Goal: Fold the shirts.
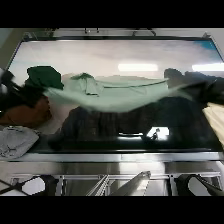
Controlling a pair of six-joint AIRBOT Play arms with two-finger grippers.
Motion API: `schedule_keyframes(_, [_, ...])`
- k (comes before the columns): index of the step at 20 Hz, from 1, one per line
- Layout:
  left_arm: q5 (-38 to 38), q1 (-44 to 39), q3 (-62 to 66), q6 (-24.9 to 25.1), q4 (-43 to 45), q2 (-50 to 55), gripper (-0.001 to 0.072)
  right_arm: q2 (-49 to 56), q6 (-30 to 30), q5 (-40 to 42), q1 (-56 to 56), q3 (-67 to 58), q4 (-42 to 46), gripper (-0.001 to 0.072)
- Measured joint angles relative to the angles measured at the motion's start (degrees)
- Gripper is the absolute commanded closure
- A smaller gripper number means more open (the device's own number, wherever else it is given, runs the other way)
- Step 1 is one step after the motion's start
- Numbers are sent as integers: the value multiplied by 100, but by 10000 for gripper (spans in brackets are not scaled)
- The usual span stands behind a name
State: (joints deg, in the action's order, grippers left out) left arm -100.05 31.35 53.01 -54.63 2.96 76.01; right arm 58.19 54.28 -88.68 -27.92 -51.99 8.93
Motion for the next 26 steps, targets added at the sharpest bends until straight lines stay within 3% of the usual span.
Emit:
schedule_keyframes(6, [-533,501,1287,-92,-3373,-2122,685,-1427,-258,1554,-442,-2308,-820,696])
schedule_keyframes(8, [-542,850,1950,-144,-4076,-2597,683,-1878,-463,2238,-691,-2734,-861,697])
schedule_keyframes(11, [-485,1386,2841,-236,-4409,-2988,682,-2343,-610,2916,-1003,-3145,-518,696])
schedule_keyframes(13, [-323,1561,3265,-369,-4107,-2977,682,-2428,-610,3029,-1095,-3272,-146,696])
schedule_keyframes(16, [-151,1355,3611,-518,-2955,-2675,682,-2157,-446,2669,-1143,-3257,225,696])
schedule_keyframes(21, [116,-323,3775,-601,-605,-1453,682,-1307,-402,2168,-470,-2065,706,696])
schedule_keyframes(26, [363,-1683,3812,-601,1001,415,684,-24,-732,2813,446,-697,1222,697])
